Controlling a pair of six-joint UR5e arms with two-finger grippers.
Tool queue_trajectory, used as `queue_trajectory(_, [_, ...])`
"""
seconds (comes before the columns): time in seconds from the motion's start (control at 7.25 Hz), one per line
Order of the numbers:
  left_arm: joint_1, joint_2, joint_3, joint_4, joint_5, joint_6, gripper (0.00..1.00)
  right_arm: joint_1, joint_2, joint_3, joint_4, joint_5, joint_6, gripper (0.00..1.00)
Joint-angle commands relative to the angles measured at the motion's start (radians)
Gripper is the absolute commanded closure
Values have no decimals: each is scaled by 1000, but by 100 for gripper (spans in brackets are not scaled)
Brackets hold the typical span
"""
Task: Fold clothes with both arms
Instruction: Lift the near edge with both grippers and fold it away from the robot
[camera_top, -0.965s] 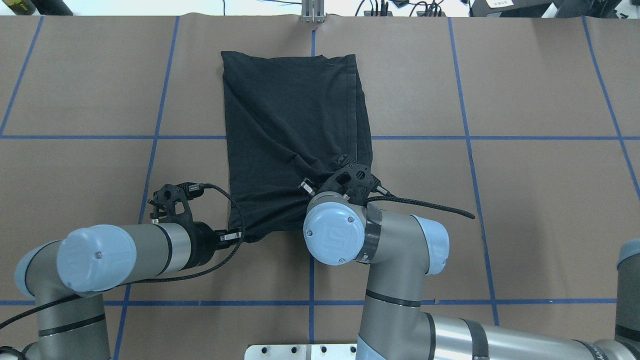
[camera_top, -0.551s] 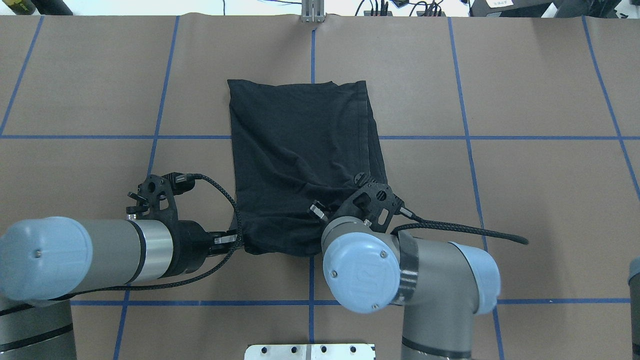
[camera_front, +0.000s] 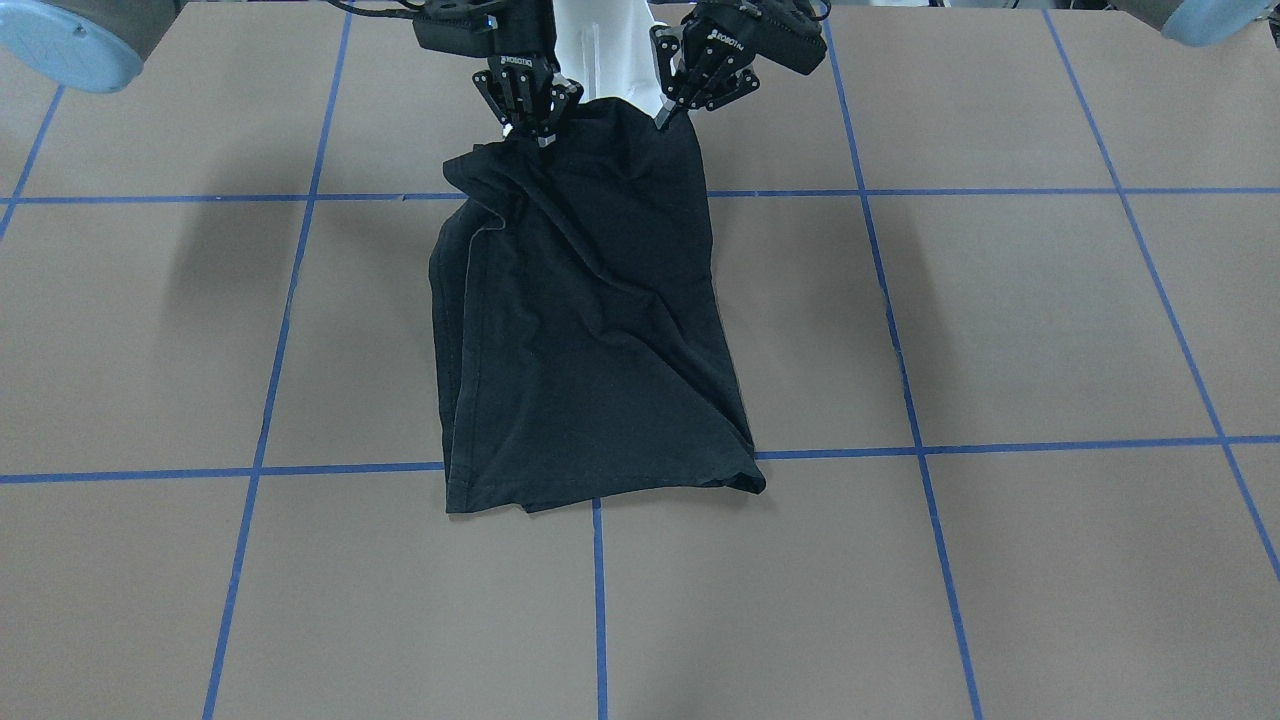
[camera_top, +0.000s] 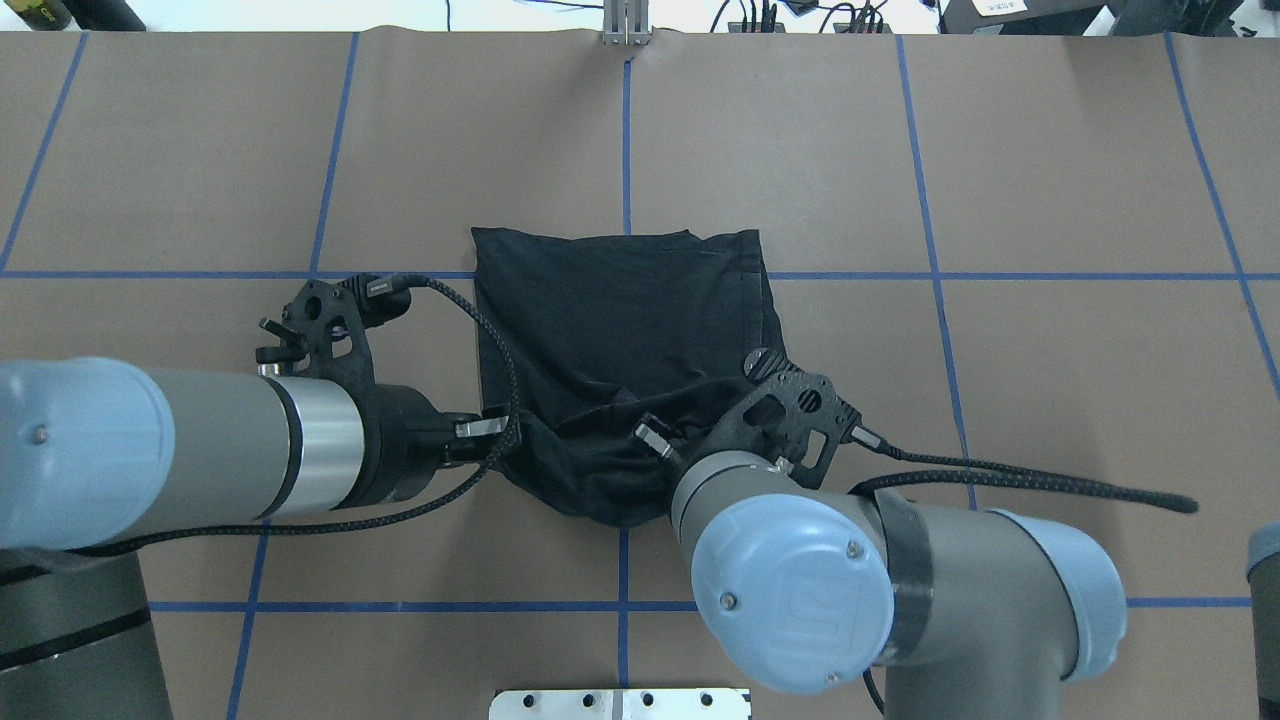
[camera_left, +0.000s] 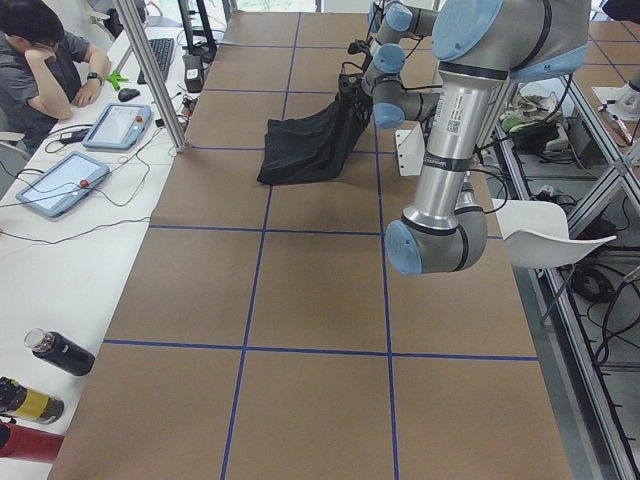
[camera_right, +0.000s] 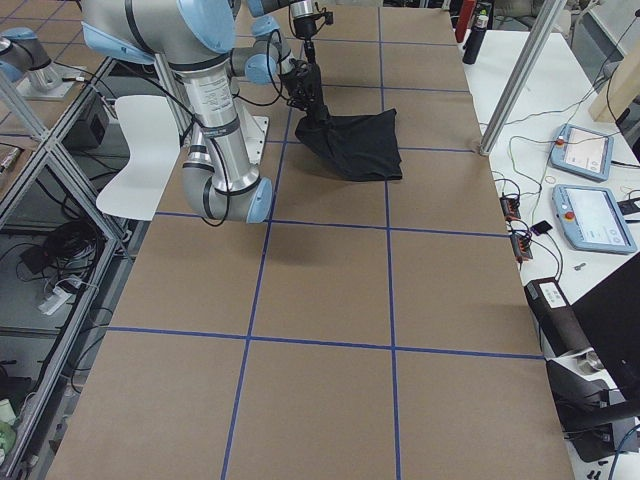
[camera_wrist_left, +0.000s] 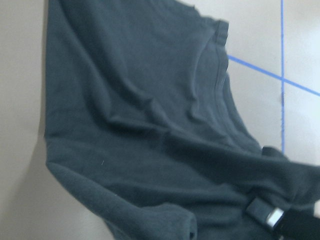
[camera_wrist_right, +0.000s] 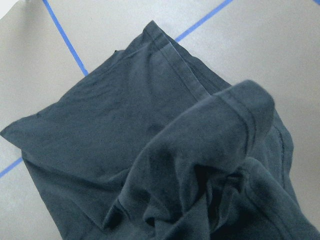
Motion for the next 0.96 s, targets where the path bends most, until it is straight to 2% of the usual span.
queue_trajectory(0.0, [-106, -36, 79, 11, -10, 73, 100, 108, 51, -77, 19, 4, -75, 100])
queue_trajectory(0.41, [-193, -167, 306, 12, -9, 151, 100, 216, 102, -329, 235, 4, -182, 100])
queue_trajectory(0.55, [-216, -209, 409, 3, -4, 178, 100, 249, 151, -444, 292, 6, -217, 100])
queue_trajectory(0.83, [-272, -291, 602, -5, -1, 273, 100, 309, 275, -760, 460, 18, -242, 100])
